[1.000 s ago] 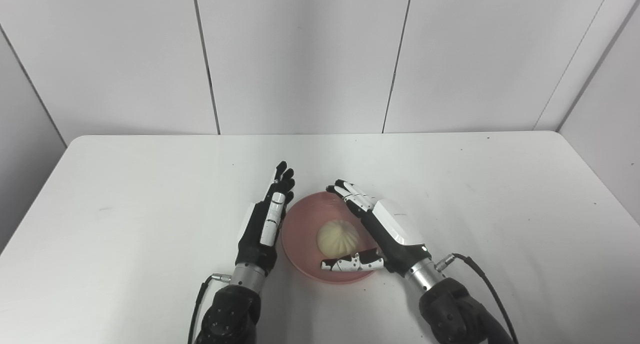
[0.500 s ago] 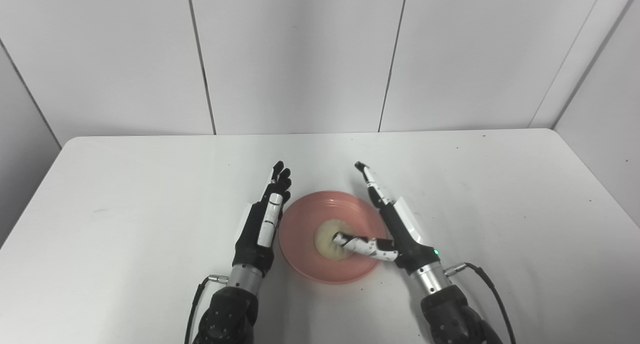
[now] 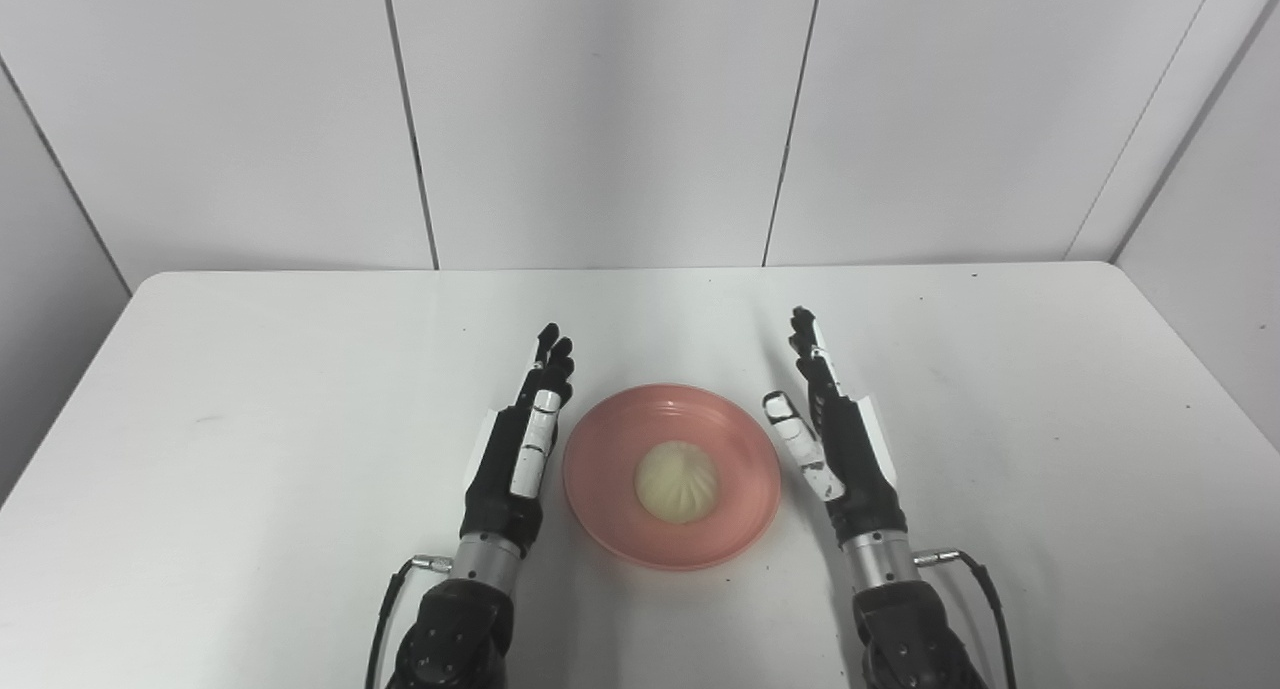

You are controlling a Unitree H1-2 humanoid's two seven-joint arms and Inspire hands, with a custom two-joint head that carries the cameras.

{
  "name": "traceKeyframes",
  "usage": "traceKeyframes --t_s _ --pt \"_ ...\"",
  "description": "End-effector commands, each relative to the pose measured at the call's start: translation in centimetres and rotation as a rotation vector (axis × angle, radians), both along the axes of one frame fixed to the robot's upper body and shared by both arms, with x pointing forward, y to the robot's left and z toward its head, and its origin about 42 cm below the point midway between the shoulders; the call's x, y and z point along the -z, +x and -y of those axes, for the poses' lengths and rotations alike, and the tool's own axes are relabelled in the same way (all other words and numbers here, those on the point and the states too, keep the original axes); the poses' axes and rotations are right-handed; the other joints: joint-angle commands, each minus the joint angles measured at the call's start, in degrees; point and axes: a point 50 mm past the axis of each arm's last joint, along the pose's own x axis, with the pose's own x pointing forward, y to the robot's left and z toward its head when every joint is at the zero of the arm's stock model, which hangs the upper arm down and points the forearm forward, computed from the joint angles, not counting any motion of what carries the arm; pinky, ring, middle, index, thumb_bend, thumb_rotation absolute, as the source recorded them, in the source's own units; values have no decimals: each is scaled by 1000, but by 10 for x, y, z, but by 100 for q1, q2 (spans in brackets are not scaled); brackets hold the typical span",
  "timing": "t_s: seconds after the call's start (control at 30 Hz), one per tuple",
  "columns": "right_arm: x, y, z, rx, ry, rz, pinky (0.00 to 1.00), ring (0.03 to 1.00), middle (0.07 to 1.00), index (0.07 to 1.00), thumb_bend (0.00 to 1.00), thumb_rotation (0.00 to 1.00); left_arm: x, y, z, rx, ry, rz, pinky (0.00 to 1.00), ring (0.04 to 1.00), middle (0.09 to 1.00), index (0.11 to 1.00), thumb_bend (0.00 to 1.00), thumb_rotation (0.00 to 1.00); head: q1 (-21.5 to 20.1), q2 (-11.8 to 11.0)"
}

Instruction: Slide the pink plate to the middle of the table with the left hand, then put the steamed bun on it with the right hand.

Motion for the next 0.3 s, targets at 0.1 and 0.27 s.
traceKeyframes --t_s 0.1,0.27 --pt "-10 1 -7 -24 121 -15 1000 1000 1000 1000 615 860 12 -8 -12 -45 28 -8 1000 1000 1000 1000 673 1000 22 10" --pt "-7 -1 -6 -31 175 -63 1000 1000 1000 1000 633 875 14 -7 -13 -59 54 -1 1000 1000 1000 1000 675 1000 33 12"
